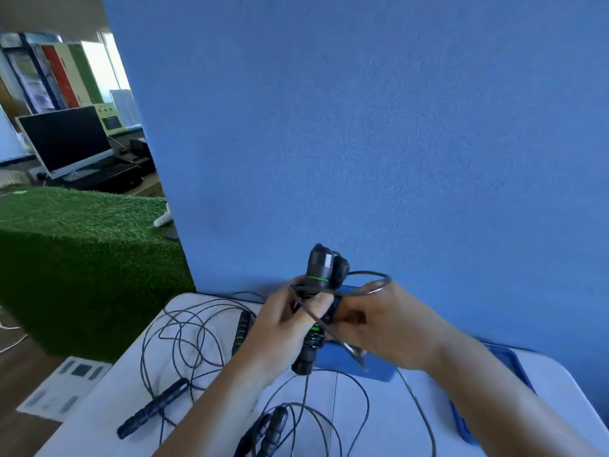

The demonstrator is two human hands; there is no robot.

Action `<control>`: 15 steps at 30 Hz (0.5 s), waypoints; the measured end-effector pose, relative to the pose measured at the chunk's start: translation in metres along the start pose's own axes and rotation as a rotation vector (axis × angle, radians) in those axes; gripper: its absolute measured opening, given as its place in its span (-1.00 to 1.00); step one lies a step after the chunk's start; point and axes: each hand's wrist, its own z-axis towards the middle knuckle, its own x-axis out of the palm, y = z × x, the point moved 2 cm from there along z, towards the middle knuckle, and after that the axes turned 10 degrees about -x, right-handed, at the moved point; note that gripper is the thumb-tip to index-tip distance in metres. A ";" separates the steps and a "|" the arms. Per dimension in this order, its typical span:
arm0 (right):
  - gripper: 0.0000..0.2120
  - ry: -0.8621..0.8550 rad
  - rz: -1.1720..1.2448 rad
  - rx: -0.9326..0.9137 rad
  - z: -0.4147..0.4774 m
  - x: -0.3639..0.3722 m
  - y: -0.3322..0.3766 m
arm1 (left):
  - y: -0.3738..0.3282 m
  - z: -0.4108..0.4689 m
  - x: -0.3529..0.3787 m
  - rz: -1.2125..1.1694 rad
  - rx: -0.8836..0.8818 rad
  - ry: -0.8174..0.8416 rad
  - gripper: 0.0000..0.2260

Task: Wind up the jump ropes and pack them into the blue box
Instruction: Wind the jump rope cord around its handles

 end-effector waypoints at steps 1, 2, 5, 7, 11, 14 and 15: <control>-0.77 0.024 -0.032 -0.016 0.002 0.001 0.000 | -0.002 -0.001 0.000 -0.005 -0.009 -0.024 -0.85; -0.80 0.062 -0.091 -0.016 0.004 0.001 -0.001 | -0.003 -0.002 -0.002 -0.018 -0.016 -0.031 -0.86; -0.87 0.101 -0.295 -0.037 0.007 0.002 0.002 | -0.006 -0.005 -0.002 -0.056 -0.021 -0.006 -0.74; -0.85 -0.038 -0.183 -0.033 0.006 0.002 0.004 | -0.006 -0.005 -0.005 -0.122 -0.039 -0.004 -0.76; -0.75 -0.492 0.420 0.164 -0.001 -0.012 0.000 | 0.009 -0.005 -0.011 -0.218 -0.127 0.037 -0.71; -0.75 -0.765 0.807 0.206 -0.003 -0.028 -0.006 | 0.019 -0.005 -0.012 -0.283 -0.162 0.027 -0.53; -0.75 -0.807 0.842 0.224 -0.006 -0.031 -0.010 | 0.020 -0.004 -0.013 -0.311 -0.159 0.013 -0.50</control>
